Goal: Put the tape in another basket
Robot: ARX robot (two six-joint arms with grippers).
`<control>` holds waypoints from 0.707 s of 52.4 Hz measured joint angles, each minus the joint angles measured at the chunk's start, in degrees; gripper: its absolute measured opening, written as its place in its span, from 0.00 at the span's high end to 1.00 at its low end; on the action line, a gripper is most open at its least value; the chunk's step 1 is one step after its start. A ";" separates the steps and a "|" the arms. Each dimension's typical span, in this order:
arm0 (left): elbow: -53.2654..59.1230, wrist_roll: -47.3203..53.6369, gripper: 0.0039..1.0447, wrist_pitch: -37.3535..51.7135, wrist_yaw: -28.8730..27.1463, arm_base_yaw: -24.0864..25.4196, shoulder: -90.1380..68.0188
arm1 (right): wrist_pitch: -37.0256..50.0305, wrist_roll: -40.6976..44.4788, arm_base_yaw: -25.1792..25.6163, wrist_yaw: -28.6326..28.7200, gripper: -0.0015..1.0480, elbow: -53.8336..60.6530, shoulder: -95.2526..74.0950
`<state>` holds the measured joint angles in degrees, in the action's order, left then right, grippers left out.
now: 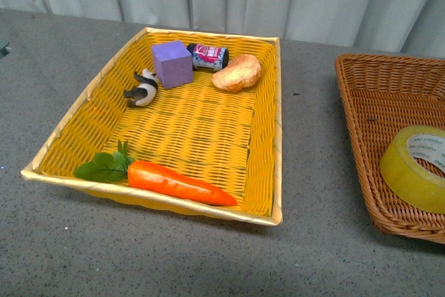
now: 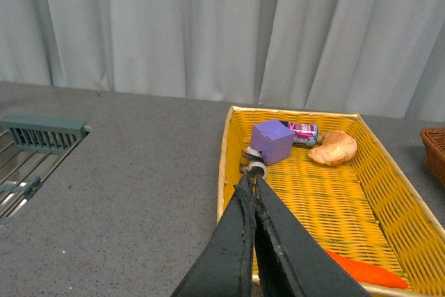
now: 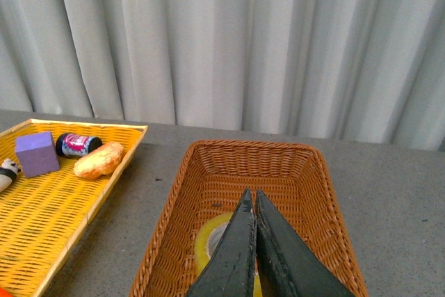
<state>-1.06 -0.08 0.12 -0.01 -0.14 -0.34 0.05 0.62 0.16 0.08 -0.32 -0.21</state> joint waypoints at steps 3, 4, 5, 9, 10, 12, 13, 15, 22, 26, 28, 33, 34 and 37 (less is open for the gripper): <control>0.00 -0.02 0.96 0.00 0.02 0.00 0.00 | 0.00 0.00 0.00 0.00 0.99 0.00 0.00; 0.00 0.00 0.96 0.00 0.00 0.00 0.00 | -0.02 0.00 0.00 0.00 0.99 0.00 0.00; 0.00 -0.02 0.96 0.00 0.00 0.00 0.00 | -0.02 0.00 0.00 0.00 0.99 0.00 0.00; 0.00 -0.04 0.88 0.00 0.00 0.00 0.00 | -0.02 0.00 0.00 0.00 0.99 0.00 0.00; 0.00 -0.04 0.85 0.00 0.00 0.00 0.00 | -0.02 0.02 0.00 0.00 0.99 0.00 0.00; 0.00 -0.04 0.80 0.00 0.00 0.00 0.00 | -0.02 0.02 0.00 0.00 0.95 0.00 0.00; 0.00 -0.04 0.76 0.00 0.00 0.00 0.00 | -0.02 0.00 0.00 0.00 0.91 0.00 0.00; 0.00 -0.04 0.69 0.00 0.02 0.00 0.00 | -0.02 0.00 0.00 0.00 0.85 0.00 0.00; 0.00 -0.04 0.47 0.00 0.00 0.00 0.00 | -0.02 0.00 0.00 0.00 0.63 0.00 0.00; 0.00 -0.04 0.32 0.00 0.00 0.00 0.00 | -0.02 0.00 0.00 0.00 0.47 0.00 0.00; 0.00 -0.04 0.23 0.00 0.00 0.00 0.00 | -0.02 0.00 0.00 0.00 0.39 0.00 0.00; 0.00 -0.04 0.06 0.00 0.02 0.00 0.00 | -0.02 0.00 0.00 0.00 0.24 0.00 0.00; 0.00 -0.04 0.05 0.00 0.02 0.00 0.00 | -0.02 0.00 0.00 0.00 0.20 0.00 0.00; 0.00 -0.04 0.06 0.00 0.02 0.00 0.00 | -0.02 0.00 0.00 0.00 0.10 0.00 0.00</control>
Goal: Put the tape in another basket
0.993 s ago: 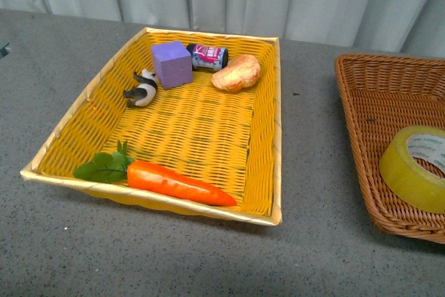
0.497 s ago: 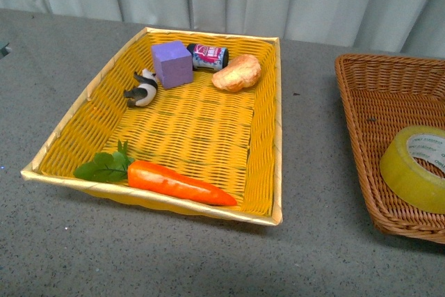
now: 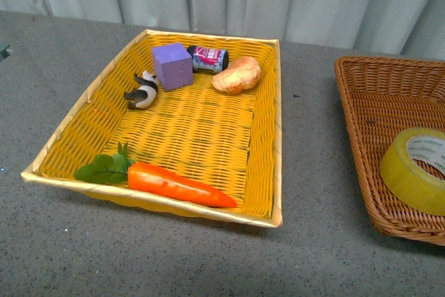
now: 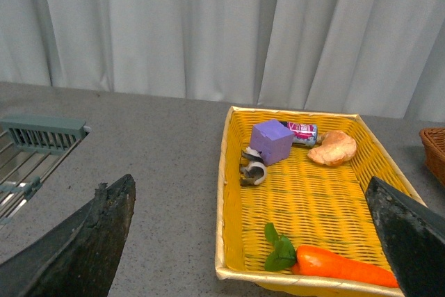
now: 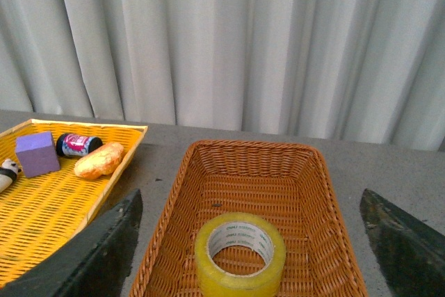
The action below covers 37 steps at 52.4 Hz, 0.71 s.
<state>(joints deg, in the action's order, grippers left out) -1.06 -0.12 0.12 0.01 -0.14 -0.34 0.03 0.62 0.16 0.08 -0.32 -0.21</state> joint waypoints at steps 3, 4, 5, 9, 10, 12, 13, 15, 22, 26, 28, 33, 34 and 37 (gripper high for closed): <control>0.00 0.00 0.06 0.00 0.00 0.00 0.00 | 0.00 -0.09 0.00 0.00 0.08 0.00 0.00; 0.00 0.00 0.06 0.00 -0.02 0.00 0.00 | 0.00 -0.09 0.00 0.00 0.09 0.00 0.00; 0.00 0.00 0.06 0.00 -0.02 0.00 0.00 | 0.00 -0.07 0.00 0.00 0.09 0.00 0.00; 0.00 0.02 0.06 0.00 -0.02 0.00 0.00 | 0.00 -0.07 0.00 0.00 0.09 0.00 0.00; 0.00 0.00 0.06 0.00 -0.02 0.00 0.00 | 0.00 -0.07 0.00 0.00 0.09 0.00 0.00; 0.00 0.00 0.06 0.00 0.00 0.00 0.00 | 0.00 -0.07 0.00 0.00 0.09 0.00 0.00; 0.00 0.00 0.06 0.00 -0.02 0.00 0.00 | 0.00 -0.07 0.00 0.00 0.09 0.00 0.00; 0.00 0.00 0.06 0.00 -0.02 0.00 0.00 | 0.00 -0.07 0.00 0.00 0.09 0.00 0.00; 0.00 0.00 0.06 0.00 -0.02 0.00 0.00 | 0.00 -0.07 0.00 0.00 0.09 0.00 0.00; 0.00 0.00 0.06 0.00 -0.02 0.00 0.00 | 0.00 -0.07 0.00 0.00 0.09 0.00 0.00; 0.00 0.00 0.06 0.00 0.00 0.00 0.00 | 0.00 -0.07 0.00 0.00 0.09 0.00 0.00; 0.00 0.00 0.06 0.00 -0.02 0.00 0.00 | 0.00 -0.07 0.00 0.00 0.09 0.00 0.00; 0.00 0.00 0.06 0.00 -0.02 0.00 0.00 | 0.00 -0.07 0.00 0.00 0.09 0.00 0.00; 0.00 0.00 0.06 0.00 -0.02 0.00 0.00 | 0.00 -0.07 0.00 0.00 0.09 0.00 0.00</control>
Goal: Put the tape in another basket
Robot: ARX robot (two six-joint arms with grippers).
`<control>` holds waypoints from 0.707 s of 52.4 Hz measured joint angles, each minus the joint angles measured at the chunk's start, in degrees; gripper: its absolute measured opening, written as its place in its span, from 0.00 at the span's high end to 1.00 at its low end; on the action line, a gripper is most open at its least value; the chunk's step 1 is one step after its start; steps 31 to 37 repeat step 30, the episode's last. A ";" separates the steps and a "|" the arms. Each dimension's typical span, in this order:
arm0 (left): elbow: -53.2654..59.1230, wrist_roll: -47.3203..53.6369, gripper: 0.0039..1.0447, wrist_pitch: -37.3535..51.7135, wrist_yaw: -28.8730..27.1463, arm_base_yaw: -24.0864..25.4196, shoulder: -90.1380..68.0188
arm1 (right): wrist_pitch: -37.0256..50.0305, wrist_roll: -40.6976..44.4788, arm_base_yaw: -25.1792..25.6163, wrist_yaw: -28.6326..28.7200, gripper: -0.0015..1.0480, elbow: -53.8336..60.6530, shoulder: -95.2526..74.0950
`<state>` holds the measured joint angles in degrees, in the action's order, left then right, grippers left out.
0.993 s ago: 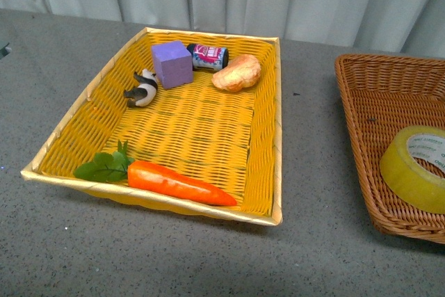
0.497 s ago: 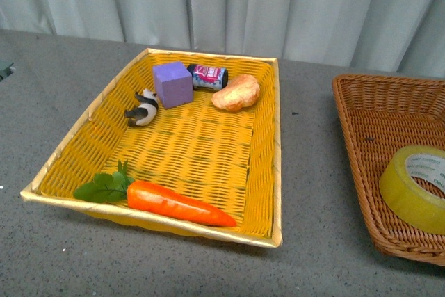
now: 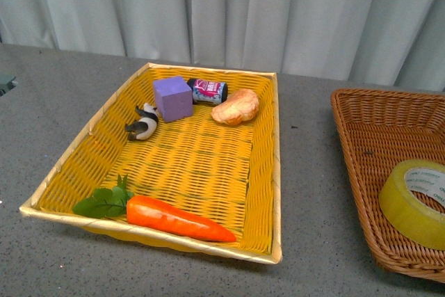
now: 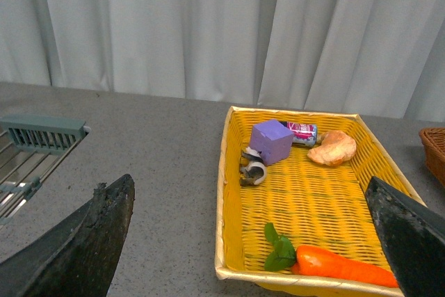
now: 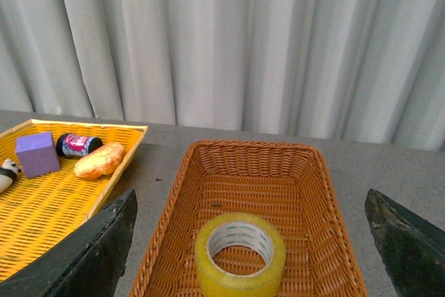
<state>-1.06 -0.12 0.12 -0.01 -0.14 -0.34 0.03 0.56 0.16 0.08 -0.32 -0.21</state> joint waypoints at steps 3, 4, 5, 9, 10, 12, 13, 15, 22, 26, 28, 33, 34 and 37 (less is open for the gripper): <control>0.00 0.02 0.06 0.00 0.02 0.00 0.00 | 0.00 0.00 0.00 0.00 0.09 0.00 0.00; 0.00 0.00 0.06 0.00 0.00 0.00 0.00 | 0.00 0.00 0.00 0.00 0.09 0.00 0.00; 0.00 0.00 0.06 0.00 0.00 0.00 0.00 | 0.00 0.00 0.00 0.00 0.09 0.00 0.00; 0.00 0.02 0.06 0.00 0.00 0.00 0.00 | 0.00 0.00 0.00 0.00 0.09 0.00 0.00; 0.00 0.00 0.06 0.00 0.00 0.00 0.00 | 0.00 0.00 0.00 0.00 0.09 0.00 0.00; 0.00 0.00 0.06 0.00 0.00 0.00 0.00 | 0.00 0.00 0.00 0.00 0.09 0.00 0.00; 0.00 0.00 0.06 0.00 0.00 0.00 0.00 | 0.00 0.00 0.00 0.00 0.09 0.00 0.00; 0.00 0.00 0.06 0.00 0.00 0.00 0.00 | 0.00 0.00 0.00 0.00 0.09 0.00 0.00; 0.00 0.00 0.06 0.00 0.00 0.00 0.00 | 0.00 0.00 0.00 0.00 0.09 0.00 0.00; 0.00 0.00 0.06 0.00 0.00 0.00 0.00 | 0.00 0.00 0.00 0.00 0.09 0.00 0.00; 0.00 0.00 0.06 0.00 0.00 0.00 0.00 | 0.00 0.00 0.00 0.00 0.09 0.00 0.00; 0.00 0.00 0.06 0.00 0.00 0.00 0.00 | 0.00 0.00 0.00 0.00 0.09 0.00 0.00; 0.00 0.00 0.06 0.00 0.00 0.00 0.00 | 0.00 0.00 0.00 0.00 0.09 0.00 0.00; 0.00 0.00 0.06 0.00 0.00 0.00 0.00 | 0.00 0.00 0.00 0.00 0.09 0.00 0.00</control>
